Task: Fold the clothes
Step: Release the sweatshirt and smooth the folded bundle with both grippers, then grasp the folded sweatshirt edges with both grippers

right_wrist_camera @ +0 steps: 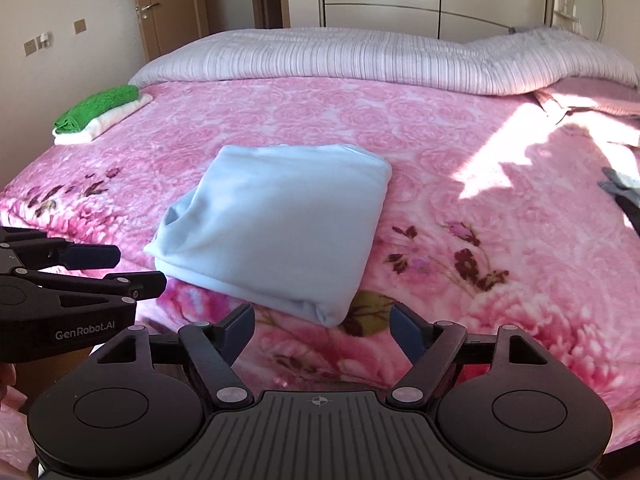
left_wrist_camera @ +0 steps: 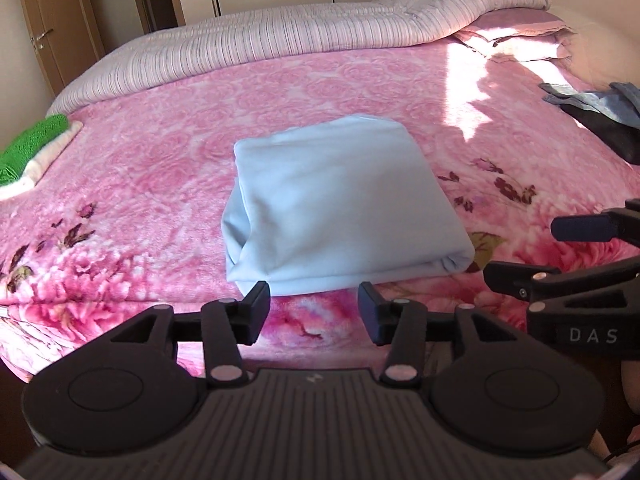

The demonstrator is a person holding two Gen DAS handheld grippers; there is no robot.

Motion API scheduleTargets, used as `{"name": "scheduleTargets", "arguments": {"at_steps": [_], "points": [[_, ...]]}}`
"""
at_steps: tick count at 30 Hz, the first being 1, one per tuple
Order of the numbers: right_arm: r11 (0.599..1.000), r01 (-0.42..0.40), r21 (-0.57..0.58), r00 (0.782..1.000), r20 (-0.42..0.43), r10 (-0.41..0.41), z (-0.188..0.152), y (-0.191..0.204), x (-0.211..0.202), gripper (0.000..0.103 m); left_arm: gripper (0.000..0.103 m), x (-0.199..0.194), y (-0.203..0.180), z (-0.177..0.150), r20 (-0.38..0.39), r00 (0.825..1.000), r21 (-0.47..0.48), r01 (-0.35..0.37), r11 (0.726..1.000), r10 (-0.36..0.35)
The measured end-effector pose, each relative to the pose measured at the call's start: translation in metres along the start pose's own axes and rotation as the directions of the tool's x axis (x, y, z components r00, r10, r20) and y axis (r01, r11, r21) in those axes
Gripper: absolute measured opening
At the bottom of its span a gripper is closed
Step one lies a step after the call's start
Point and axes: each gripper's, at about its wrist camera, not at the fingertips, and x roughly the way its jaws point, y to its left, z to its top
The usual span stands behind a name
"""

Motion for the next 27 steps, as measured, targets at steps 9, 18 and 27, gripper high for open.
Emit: {"name": "scheduleTargets", "arguments": {"at_steps": [9,18,27], "points": [[1.000,0.015,-0.013,1.000,0.012,-0.015,-0.004,0.009,-0.015,0.079,0.046,-0.014,0.008,-0.010,0.018,1.000,-0.023,-0.001,1.000,0.001],[0.999,0.005,-0.043,1.000,0.023,-0.004,-0.005,0.017,-0.023,0.079,0.046,-0.023,0.013,-0.014,0.036,0.999,-0.053,0.007,0.999,-0.005],[0.999,-0.034,-0.013,0.999,0.027,0.034,-0.002,-0.002,-0.016,0.079,0.046,-0.017,0.057,-0.014,0.039,0.994,-0.254,0.108,0.961,-0.102]]}}
